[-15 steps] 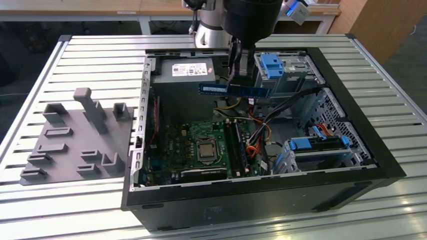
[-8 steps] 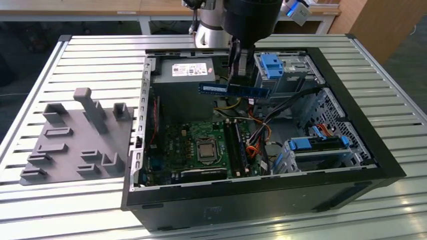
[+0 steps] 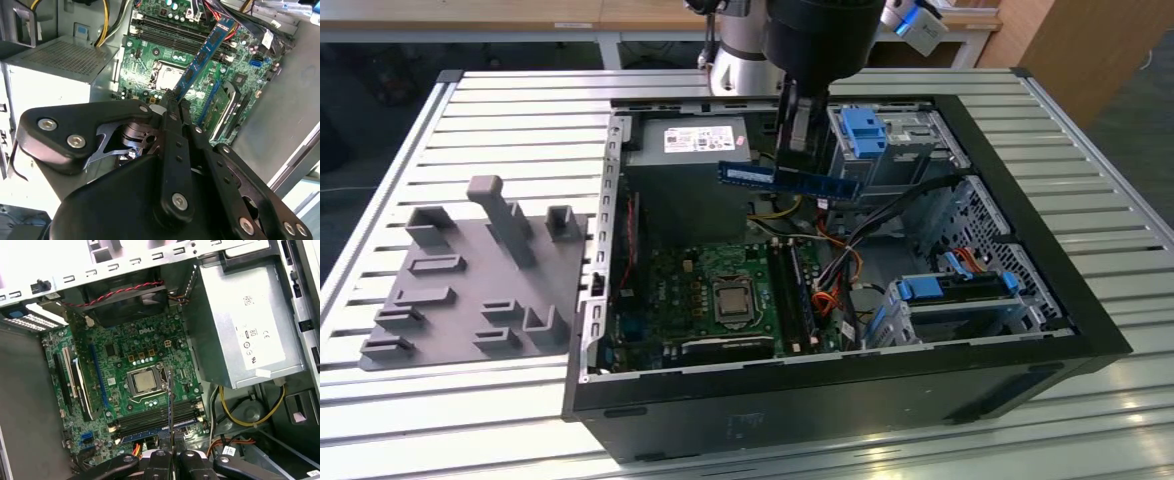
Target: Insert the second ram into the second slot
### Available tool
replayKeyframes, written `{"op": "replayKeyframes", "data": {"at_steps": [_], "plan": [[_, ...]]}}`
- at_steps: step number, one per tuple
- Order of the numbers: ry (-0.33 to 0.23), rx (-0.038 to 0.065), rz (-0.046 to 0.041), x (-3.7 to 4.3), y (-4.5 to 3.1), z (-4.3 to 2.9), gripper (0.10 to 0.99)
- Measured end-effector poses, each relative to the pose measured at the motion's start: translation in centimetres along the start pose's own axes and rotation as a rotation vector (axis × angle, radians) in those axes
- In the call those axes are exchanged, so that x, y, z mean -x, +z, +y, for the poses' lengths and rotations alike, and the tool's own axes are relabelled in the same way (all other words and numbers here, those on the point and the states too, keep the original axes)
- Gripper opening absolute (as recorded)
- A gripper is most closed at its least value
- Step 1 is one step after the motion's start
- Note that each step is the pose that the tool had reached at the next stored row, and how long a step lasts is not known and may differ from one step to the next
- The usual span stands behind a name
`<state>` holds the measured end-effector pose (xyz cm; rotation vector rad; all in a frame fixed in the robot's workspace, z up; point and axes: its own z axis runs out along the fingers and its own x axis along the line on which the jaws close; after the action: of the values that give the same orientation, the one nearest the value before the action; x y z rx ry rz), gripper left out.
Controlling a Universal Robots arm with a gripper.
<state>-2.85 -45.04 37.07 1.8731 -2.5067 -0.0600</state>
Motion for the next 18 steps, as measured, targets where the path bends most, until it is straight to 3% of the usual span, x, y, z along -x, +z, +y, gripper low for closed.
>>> {"op": "replayKeyframes", "data": {"at_steps": [18], "plan": [[0.127,-0.002,-0.0048,0.00,0.00,0.00,0.137]]}}
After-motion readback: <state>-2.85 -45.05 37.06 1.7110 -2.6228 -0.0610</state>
